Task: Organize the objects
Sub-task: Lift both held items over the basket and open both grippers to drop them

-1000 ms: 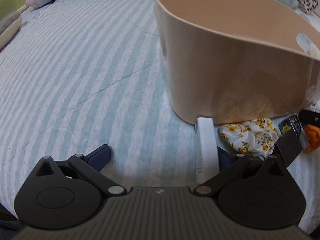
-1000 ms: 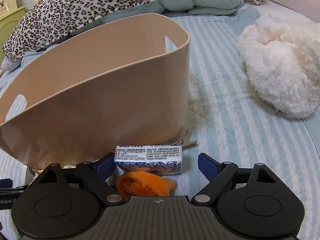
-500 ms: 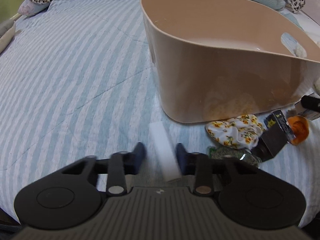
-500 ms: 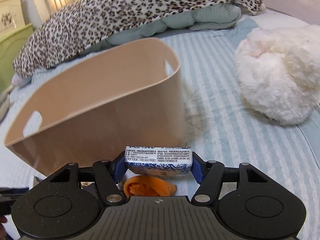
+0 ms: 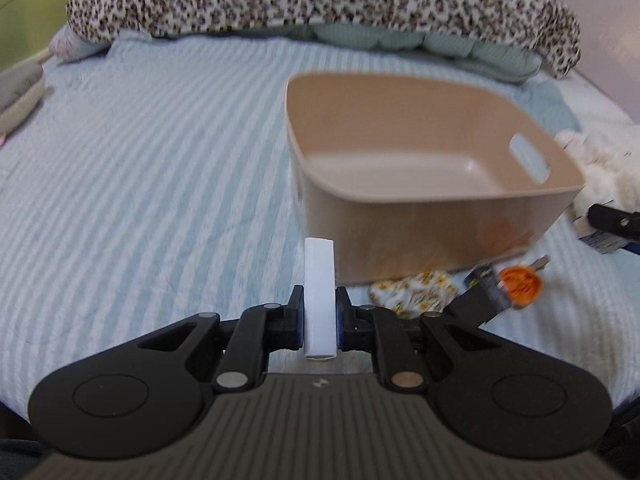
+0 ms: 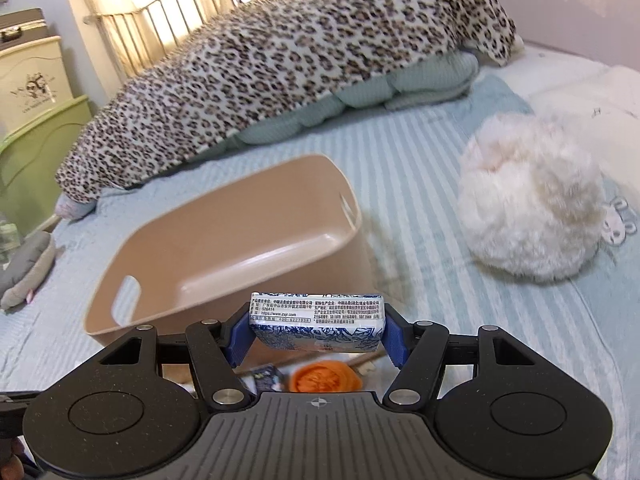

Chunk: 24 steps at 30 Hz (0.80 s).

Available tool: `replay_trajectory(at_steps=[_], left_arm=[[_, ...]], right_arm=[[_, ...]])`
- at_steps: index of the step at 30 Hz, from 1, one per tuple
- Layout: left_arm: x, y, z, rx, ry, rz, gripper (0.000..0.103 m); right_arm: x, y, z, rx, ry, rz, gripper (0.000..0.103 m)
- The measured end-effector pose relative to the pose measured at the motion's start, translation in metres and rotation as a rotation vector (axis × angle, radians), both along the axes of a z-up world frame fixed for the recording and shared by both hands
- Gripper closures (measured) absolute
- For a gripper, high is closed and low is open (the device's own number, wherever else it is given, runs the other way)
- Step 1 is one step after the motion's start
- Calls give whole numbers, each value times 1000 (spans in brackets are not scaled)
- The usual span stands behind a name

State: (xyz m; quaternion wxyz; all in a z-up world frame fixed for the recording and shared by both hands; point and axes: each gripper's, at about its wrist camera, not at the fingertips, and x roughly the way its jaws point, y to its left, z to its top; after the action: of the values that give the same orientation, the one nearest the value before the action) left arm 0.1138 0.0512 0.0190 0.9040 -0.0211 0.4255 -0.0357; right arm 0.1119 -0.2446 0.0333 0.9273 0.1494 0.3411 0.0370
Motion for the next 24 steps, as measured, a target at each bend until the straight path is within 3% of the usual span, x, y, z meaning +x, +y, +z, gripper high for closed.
replay_trajectory(at_steps=[8,13,24], left_arm=[[0,-10,54,27,-150,-2,87],[26,-27,66,61,-198,-18,87],[98,-49,35,120,-148,-6,87]], right_arm=[[6,11,28,3,-79,27,42],[27,18,39,-22,-113,41,42],[87,54,36,-149,-92,91,42]])
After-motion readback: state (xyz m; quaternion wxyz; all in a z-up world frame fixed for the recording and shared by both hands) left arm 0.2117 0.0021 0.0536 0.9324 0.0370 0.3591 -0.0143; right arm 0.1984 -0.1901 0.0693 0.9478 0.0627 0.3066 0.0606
